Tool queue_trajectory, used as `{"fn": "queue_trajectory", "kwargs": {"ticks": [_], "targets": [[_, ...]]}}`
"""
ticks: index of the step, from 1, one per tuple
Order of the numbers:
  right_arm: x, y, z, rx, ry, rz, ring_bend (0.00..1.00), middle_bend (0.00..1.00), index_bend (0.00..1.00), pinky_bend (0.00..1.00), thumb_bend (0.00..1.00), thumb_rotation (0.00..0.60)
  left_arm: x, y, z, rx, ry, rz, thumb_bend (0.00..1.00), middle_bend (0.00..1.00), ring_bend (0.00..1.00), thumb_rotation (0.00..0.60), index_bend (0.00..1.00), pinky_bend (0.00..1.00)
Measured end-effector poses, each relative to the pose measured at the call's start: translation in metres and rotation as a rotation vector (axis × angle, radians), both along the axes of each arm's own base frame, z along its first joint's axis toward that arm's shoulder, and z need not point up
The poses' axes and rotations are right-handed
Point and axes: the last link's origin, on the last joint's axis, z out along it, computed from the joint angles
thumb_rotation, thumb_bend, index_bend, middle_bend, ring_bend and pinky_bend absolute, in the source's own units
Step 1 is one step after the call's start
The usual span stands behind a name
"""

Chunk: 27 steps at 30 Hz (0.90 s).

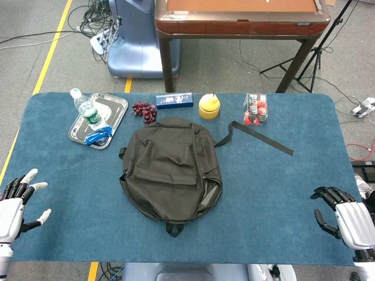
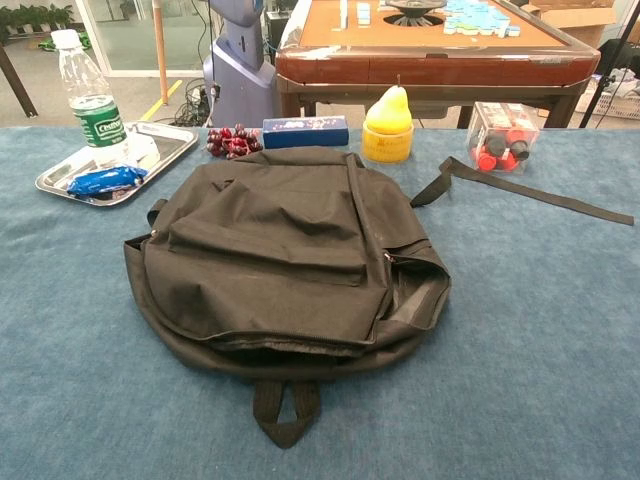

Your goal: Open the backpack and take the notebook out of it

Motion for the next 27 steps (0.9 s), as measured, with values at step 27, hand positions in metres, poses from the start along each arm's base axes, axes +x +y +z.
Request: {"fn": "queue_trajectory", "kwargs": {"ticks": [27], "targets": [[0.017,-0.01,0.044,-0.171,0.061,0.016,0.24,0.3,0.39,0.33,0.46,0.6,0.055,0.054,-0.093,-0.38,-0.058,-0.404,0.24,0.04,0.02,0.6,0.15,0.01]]}}
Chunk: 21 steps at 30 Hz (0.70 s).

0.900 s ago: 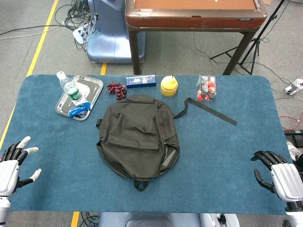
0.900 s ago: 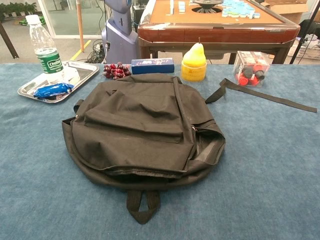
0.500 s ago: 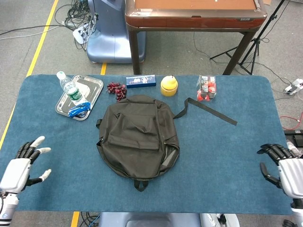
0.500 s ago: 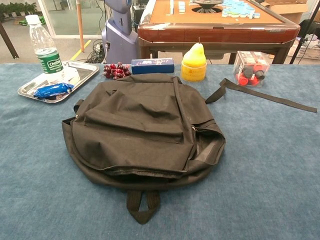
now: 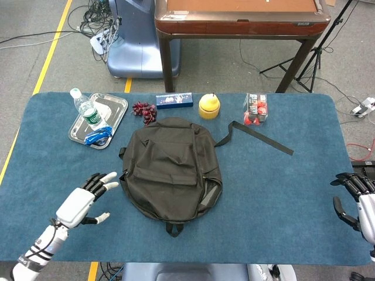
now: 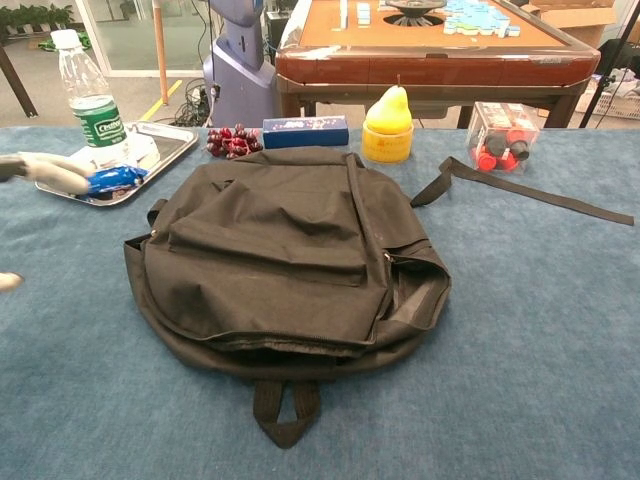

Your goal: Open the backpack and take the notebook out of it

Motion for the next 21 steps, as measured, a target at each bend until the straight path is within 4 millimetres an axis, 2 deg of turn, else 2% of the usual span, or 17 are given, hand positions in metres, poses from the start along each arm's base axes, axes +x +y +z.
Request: {"fn": "queue_trajectory", "kwargs": {"ticks": [14,21], "targets": [[-0.004,0.006,0.0,-0.006,-0.002,-0.026,0.23,0.3,0.37,0.33,0.46,0.6,0.039,0.021,-0.079,-0.125,0.003,-0.142,0.24,0.03,0.02,0.6,0.14,0.01],[-0.009,0.01,0.002,-0.014,-0.007,-0.042,0.23,0.3,0.37,0.33,0.46,0.6,0.052,0.033,-0.106,-0.145,-0.01,-0.135,0.24,0.03,0.02,0.6,0.15,0.01]]}}
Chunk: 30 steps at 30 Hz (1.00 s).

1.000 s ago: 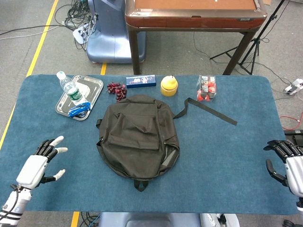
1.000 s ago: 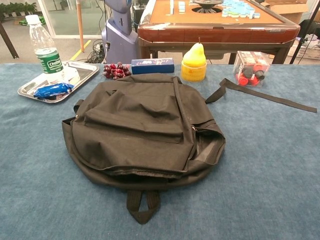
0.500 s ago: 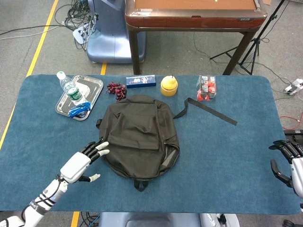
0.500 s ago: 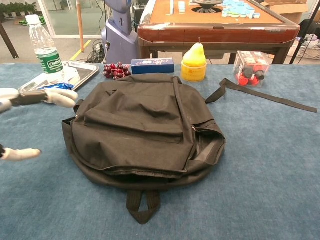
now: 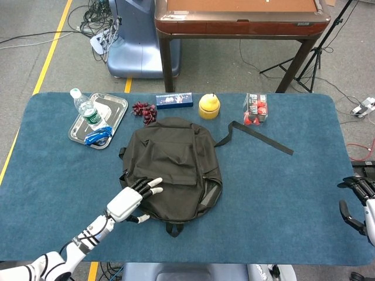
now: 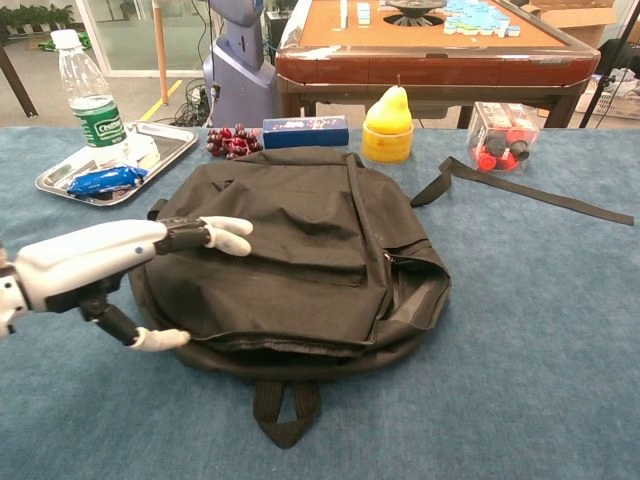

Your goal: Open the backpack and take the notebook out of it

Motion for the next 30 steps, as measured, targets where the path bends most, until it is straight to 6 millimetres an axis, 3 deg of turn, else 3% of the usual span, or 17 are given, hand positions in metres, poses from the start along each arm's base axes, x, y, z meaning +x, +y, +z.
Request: {"fn": "queue_trajectory", "kwargs": {"ticks": [9,17,25,30], "targets": [[-0.004,0.004,0.001,-0.006,-0.006,-0.006,0.23,0.3,0.37,0.33,0.46,0.6,0.023,0.021,-0.014,0.021,-0.061,0.035,0.23,0.03,0.02,0.6,0.29,0.01],[-0.009,0.006,0.002,-0.014,-0.015,-0.012,0.23,0.3,0.37,0.33,0.46,0.6,0.041,0.045,-0.015,0.042,-0.106,0.075,0.23,0.03,0.02,0.6,0.5,0.01],[-0.013,0.008,0.002,-0.011,-0.023,-0.01,0.22,0.3,0.37,0.33,0.46,0.6,0.046,0.054,-0.005,0.049,-0.117,0.094,0.43,0.1,0.04,0.6,0.69,0.01],[-0.011,0.007,-0.001,0.009,-0.026,0.009,0.22,0.3,0.37,0.33,0.46,0.6,0.048,0.062,0.005,0.071,-0.141,0.134,0.46,0.18,0.12,0.6,0.72,0.02]]}}
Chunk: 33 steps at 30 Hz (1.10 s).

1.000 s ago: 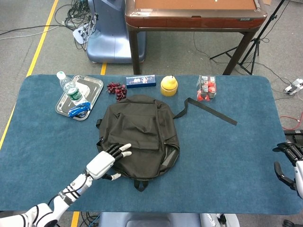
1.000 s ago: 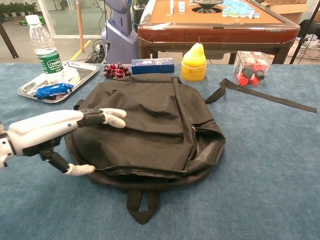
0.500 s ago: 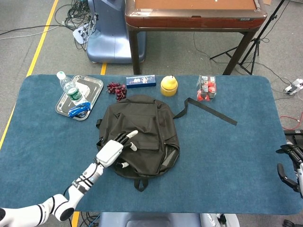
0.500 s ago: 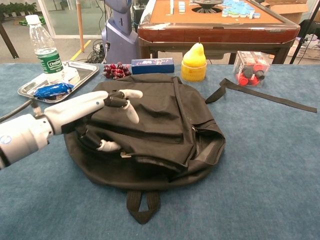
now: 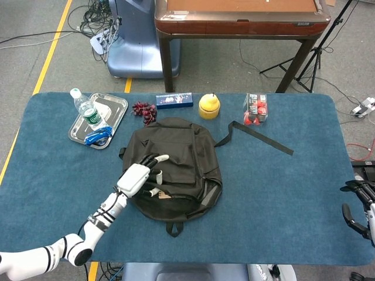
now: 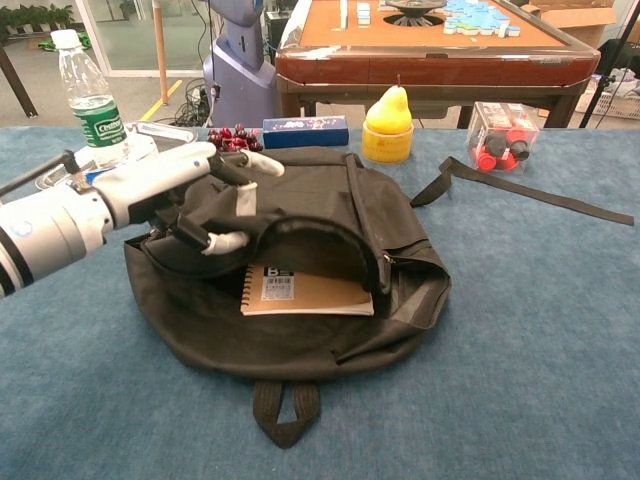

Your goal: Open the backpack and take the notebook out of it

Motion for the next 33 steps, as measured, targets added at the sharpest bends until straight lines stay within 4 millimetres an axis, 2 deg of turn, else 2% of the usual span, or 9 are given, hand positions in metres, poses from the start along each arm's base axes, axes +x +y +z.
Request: {"fn": "queue_trajectory", "kwargs": {"ticks": [7,12,16,19,25,33], "targets": [[0.007,-0.004,-0.009,0.048,-0.007,0.042,0.22,0.3,0.37,0.33,0.46,0.6,0.007,0.015,0.021,0.06,-0.007,0.021,0.46,0.46,0.36,0.6,0.73,0.14],[0.013,-0.008,-0.018,0.096,-0.009,0.069,0.22,0.3,0.37,0.33,0.46,0.6,0.014,0.024,0.032,0.083,-0.01,0.02,0.46,0.58,0.45,0.6,0.74,0.18],[0.019,-0.01,-0.027,0.153,-0.017,0.097,0.22,0.3,0.37,0.33,0.46,0.6,0.019,0.027,0.037,0.092,-0.008,0.011,0.46,0.69,0.55,0.6,0.74,0.26],[0.023,-0.012,-0.035,0.193,-0.021,0.117,0.22,0.3,0.37,0.33,0.46,0.6,0.022,0.028,0.04,0.094,0.004,-0.002,0.46,0.71,0.58,0.6,0.74,0.29],[0.032,-0.021,-0.053,0.288,-0.018,0.149,0.22,0.3,0.37,0.33,0.46,0.6,0.029,0.032,0.045,0.099,-0.005,-0.013,0.46,0.72,0.59,0.6,0.74,0.3],[0.056,-0.048,-0.088,0.435,0.0,0.224,0.22,0.3,0.37,0.34,0.46,0.6,0.034,0.032,0.05,0.107,-0.009,-0.018,0.46,0.72,0.58,0.6,0.74,0.3]]}}
